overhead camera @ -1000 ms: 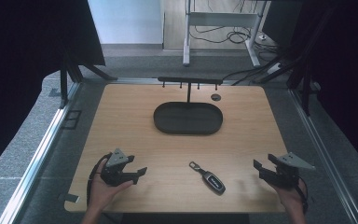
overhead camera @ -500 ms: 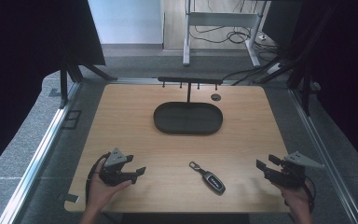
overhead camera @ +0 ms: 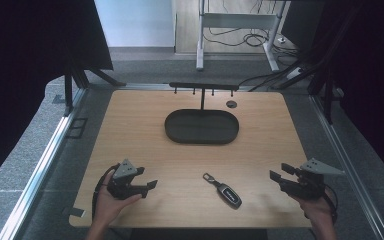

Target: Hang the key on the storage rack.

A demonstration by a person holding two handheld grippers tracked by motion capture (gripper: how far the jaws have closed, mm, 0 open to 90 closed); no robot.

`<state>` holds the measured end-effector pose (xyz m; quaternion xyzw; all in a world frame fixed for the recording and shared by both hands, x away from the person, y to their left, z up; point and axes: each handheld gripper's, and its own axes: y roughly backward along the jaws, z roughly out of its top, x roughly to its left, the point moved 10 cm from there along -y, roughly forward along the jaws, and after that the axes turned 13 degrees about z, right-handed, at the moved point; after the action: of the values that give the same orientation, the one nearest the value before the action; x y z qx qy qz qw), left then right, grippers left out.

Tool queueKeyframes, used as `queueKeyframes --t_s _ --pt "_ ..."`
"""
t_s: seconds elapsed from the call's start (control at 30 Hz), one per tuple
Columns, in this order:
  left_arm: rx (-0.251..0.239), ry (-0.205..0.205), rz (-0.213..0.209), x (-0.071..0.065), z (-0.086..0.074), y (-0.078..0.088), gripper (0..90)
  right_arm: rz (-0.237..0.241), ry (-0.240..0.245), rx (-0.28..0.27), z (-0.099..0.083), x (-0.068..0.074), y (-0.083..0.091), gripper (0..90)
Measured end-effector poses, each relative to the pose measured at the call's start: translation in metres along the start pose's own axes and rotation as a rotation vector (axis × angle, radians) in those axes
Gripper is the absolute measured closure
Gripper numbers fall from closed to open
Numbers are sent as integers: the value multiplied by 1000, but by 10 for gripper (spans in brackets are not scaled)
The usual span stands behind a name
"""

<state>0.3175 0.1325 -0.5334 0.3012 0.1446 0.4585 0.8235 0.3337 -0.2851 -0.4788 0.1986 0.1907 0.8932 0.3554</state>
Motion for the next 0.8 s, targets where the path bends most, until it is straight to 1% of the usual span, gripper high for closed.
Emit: queueKeyframes --t_s 0.1,0.17,0.2,0.23,0.27,0.33,0.4,0.5,0.67,0.8 --pt "6 -4 0 -1 -1 -2 308 17 19 15 4 4 -3 435" --pt "8 -4 0 -1 -1 -3 308 21 23 16 5 5 -4 440" --pt "9 -6 0 -2 -2 -3 309 38 30 21 6 7 -8 451" --pt "9 -6 0 -2 -2 -3 308 38 30 21 6 7 -8 451" --pt "9 -6 -2 -3 -2 -4 309 56 33 25 7 10 -11 460" --pt "11 -7 -4 -3 -2 -4 309 64 33 33 5 12 -15 464" --pt "11 -8 -5 -3 -2 -4 309 66 33 39 4 13 -17 465" --pt "9 -10 -10 -5 -1 -3 309 79 24 57 2 17 -26 478" --pt "15 -14 -14 -5 -2 -4 309 74 33 76 1 19 -32 481" --pt "17 -13 -14 -4 -3 -5 309 86 37 88 -1 22 -37 492"
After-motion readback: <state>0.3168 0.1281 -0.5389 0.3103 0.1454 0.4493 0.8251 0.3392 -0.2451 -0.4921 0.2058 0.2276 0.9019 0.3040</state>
